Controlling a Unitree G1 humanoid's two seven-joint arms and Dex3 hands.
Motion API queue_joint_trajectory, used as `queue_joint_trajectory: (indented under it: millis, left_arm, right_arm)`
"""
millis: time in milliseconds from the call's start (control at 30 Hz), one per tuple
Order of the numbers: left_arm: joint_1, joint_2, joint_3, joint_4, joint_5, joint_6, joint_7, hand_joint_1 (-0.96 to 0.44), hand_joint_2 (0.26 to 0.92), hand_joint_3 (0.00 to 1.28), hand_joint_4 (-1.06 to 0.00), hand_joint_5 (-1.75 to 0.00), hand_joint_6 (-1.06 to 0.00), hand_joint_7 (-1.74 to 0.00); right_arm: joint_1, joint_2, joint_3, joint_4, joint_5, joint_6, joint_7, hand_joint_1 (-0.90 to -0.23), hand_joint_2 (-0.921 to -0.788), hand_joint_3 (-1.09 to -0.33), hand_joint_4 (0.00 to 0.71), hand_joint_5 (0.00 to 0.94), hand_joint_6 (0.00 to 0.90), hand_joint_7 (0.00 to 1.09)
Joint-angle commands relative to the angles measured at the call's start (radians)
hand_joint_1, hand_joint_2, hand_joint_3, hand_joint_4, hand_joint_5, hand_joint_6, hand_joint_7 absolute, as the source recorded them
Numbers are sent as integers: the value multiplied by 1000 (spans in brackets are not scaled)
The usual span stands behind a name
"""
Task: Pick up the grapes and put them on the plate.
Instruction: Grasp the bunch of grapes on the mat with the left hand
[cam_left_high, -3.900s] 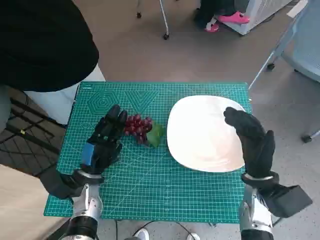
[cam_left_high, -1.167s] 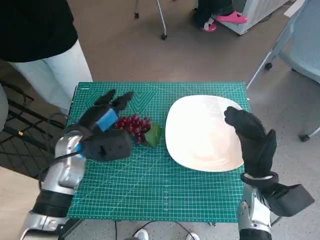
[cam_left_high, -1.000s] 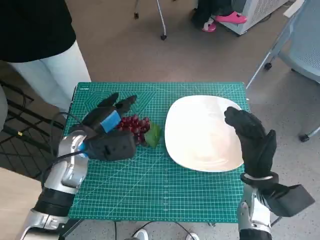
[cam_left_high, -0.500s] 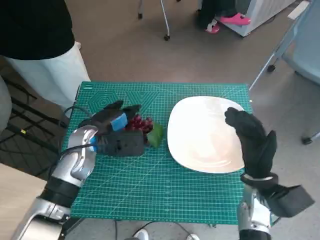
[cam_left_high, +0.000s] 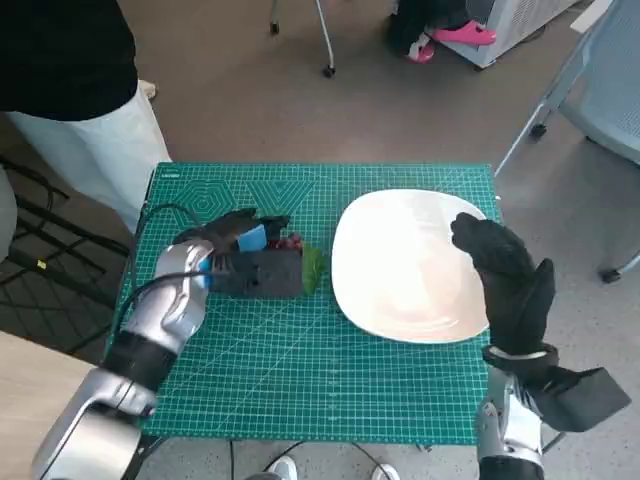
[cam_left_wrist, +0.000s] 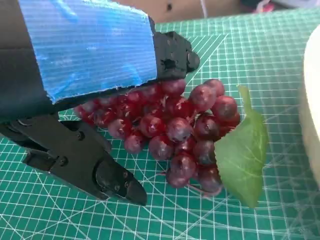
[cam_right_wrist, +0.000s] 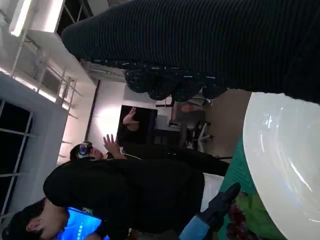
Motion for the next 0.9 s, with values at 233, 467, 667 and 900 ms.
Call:
queue_joint_trajectory:
  millis: [233, 467, 667, 900]
  left_arm:
    - [-108, -65, -45, 227, -3, -42, 80, -121, 707, 0, 1, 1, -135, 0]
    - [-134, -95, -67, 310, 1, -61, 139, -125, 708, 1, 1, 1, -136, 0]
    - [-158, -114, -87, 377, 2, -72, 155, -139, 708, 1, 1, 1, -134, 0]
    - [-181, -134, -102, 435, 2, -73, 149, -156, 717, 5, 1, 1, -132, 0]
  right_arm:
    - [-4, -4, -3, 20, 6, 18, 9, -603, -921, -871, 415, 5, 119, 471]
    - [-6, -7, -7, 24, 11, 19, 15, -603, -921, -873, 414, 4, 126, 475]
    - [-3, -10, -8, 17, 13, 24, 18, -603, -921, -873, 414, 4, 139, 483]
    - [-2, -14, -10, 12, 15, 27, 21, -602, -921, -873, 414, 4, 143, 486]
